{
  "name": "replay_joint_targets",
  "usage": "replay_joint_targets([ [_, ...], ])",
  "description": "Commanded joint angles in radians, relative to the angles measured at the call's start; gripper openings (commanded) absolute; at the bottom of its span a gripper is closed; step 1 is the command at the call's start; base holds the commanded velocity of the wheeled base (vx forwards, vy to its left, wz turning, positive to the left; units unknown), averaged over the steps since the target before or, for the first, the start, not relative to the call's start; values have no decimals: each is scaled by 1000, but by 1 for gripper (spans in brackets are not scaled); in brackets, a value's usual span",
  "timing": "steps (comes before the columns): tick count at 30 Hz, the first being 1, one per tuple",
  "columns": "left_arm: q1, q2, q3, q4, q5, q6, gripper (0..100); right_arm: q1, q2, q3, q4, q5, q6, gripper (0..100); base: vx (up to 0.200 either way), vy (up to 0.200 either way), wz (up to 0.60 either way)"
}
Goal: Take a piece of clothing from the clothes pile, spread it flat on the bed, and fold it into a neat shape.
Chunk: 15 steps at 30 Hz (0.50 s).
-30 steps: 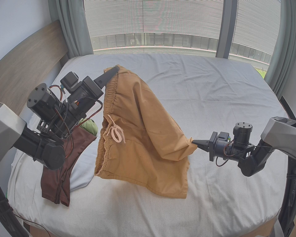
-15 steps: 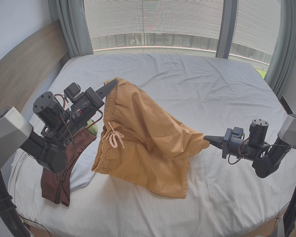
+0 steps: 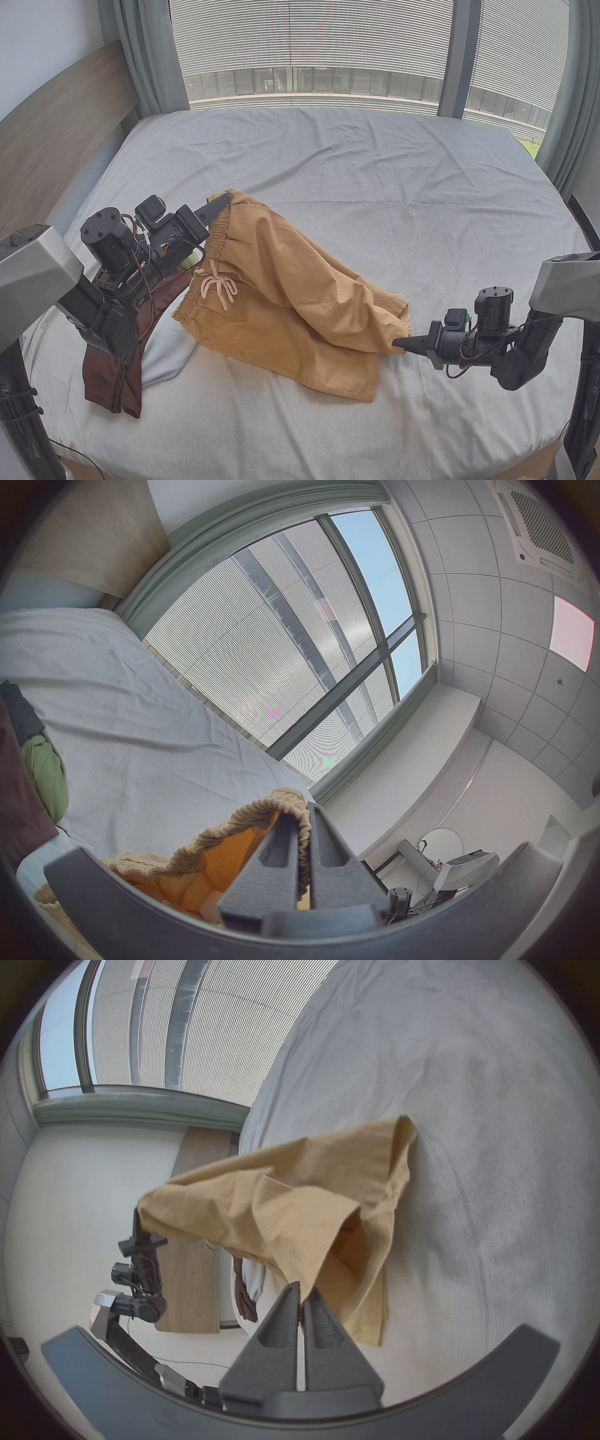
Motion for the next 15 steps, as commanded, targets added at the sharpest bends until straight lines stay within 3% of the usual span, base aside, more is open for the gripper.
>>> replay_joint_targets([
  [1, 3, 9, 3, -1, 1, 2, 0, 23, 51, 22, 0, 1, -29, 0, 0, 0, 0],
  [5, 1, 6, 5, -1, 1, 3, 0, 23, 67, 26, -3, -1, -54, 0, 0, 0, 0],
  [6, 1, 4, 5, -1, 1, 3, 0, 23, 68, 24, -3, -1, -54, 100, 0, 0, 0],
  [15, -5, -3, 32, -5, 2, 10, 0, -45, 65, -71, -14, -10, -40, 100, 0, 0, 0],
])
